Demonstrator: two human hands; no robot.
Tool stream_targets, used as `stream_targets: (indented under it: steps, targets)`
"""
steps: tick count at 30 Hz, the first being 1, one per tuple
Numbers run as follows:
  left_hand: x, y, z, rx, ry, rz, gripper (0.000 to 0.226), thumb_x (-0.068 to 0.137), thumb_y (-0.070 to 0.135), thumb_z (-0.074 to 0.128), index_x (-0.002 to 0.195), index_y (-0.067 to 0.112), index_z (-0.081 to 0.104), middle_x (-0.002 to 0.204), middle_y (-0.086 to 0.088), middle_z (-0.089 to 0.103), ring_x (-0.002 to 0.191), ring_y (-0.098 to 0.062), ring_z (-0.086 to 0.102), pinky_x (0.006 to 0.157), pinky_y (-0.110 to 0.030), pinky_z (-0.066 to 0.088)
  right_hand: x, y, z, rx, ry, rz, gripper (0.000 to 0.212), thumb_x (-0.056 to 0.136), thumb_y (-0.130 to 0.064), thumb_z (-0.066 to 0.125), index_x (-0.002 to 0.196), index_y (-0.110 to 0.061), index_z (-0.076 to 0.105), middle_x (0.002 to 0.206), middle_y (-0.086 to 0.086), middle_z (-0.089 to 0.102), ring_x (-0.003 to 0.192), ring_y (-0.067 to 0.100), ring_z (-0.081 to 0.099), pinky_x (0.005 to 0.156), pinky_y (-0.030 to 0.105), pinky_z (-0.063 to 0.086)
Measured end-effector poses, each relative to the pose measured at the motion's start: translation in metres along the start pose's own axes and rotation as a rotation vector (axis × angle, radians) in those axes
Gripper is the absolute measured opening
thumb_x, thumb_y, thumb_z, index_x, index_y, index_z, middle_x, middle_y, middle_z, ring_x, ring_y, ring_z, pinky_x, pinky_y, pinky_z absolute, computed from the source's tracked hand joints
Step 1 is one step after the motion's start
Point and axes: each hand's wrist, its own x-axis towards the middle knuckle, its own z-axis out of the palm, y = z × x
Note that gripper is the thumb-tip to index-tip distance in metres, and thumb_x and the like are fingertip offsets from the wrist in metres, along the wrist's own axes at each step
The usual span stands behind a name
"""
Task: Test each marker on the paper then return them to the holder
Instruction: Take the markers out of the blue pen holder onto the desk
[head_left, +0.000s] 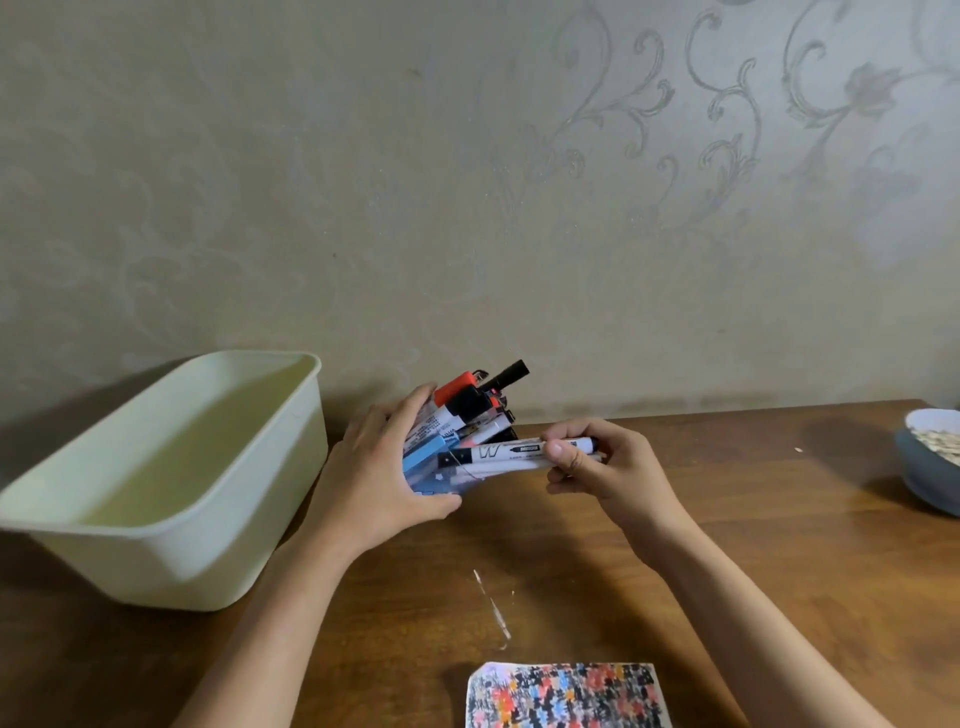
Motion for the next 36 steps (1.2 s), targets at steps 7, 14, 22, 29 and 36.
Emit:
stream_targets:
  steps: [7, 14, 22, 29, 36]
  targets:
    - [0.002, -0.014, -0.001, -0.193, 0.006, -0.096, 0.117, 0.049, 0.065, 0.082, 0.147, 0.052, 0.02, 0.131, 0.016, 0.048, 0.12, -0.013, 0.049, 0.095, -0.046, 0.051, 0.0, 0.012, -0.026, 0.097, -0.047, 0.135, 0.025, 0.076, -0.02, 0.076, 0.094, -0.003, 0.072, 0.076, 0.006, 0.068, 0.068, 0.02, 0.065, 0.073, 0.031, 0.061]
    - [0.003, -0.016, -0.001, -0.204, 0.0, -0.099, 0.117, 0.049, 0.064, 0.083, 0.147, 0.054, 0.019, 0.13, 0.016, 0.048, 0.12, -0.013, 0.049, 0.095, -0.045, 0.051, -0.001, 0.023, -0.037, -0.065, -0.104, 0.247, 0.027, 0.077, -0.019, 0.077, 0.098, -0.002, 0.072, 0.097, 0.018, 0.071, 0.079, 0.021, 0.071, 0.071, 0.029, 0.061]
    - [0.003, -0.017, -0.001, -0.184, -0.005, -0.101, 0.119, 0.049, 0.069, 0.08, 0.147, 0.052, 0.017, 0.131, 0.016, 0.046, 0.119, -0.012, 0.048, 0.093, -0.045, 0.053, 0.003, 0.031, -0.036, -0.446, -0.203, 0.083, 0.015, 0.086, -0.034, 0.075, 0.1, -0.028, 0.071, 0.088, -0.008, 0.073, 0.069, 0.011, 0.061, 0.063, 0.024, 0.05]
    - [0.003, -0.015, -0.001, -0.175, -0.009, -0.102, 0.12, 0.048, 0.072, 0.078, 0.148, 0.05, 0.017, 0.133, 0.014, 0.047, 0.12, -0.014, 0.048, 0.095, -0.046, 0.051, 0.003, 0.035, -0.035, -0.701, -0.262, 0.003, 0.023, 0.095, -0.038, 0.065, 0.113, -0.045, 0.054, 0.115, -0.018, 0.065, 0.106, 0.002, 0.061, 0.093, 0.03, 0.054]
    - [0.003, -0.015, -0.001, -0.176, -0.011, -0.093, 0.118, 0.048, 0.072, 0.078, 0.148, 0.049, 0.018, 0.134, 0.014, 0.046, 0.122, -0.014, 0.047, 0.096, -0.046, 0.051, 0.004, 0.043, -0.031, -0.906, -0.241, -0.147, 0.022, 0.097, -0.04, 0.06, 0.118, -0.043, 0.059, 0.101, -0.02, 0.054, 0.094, 0.001, 0.053, 0.078, 0.027, 0.049]
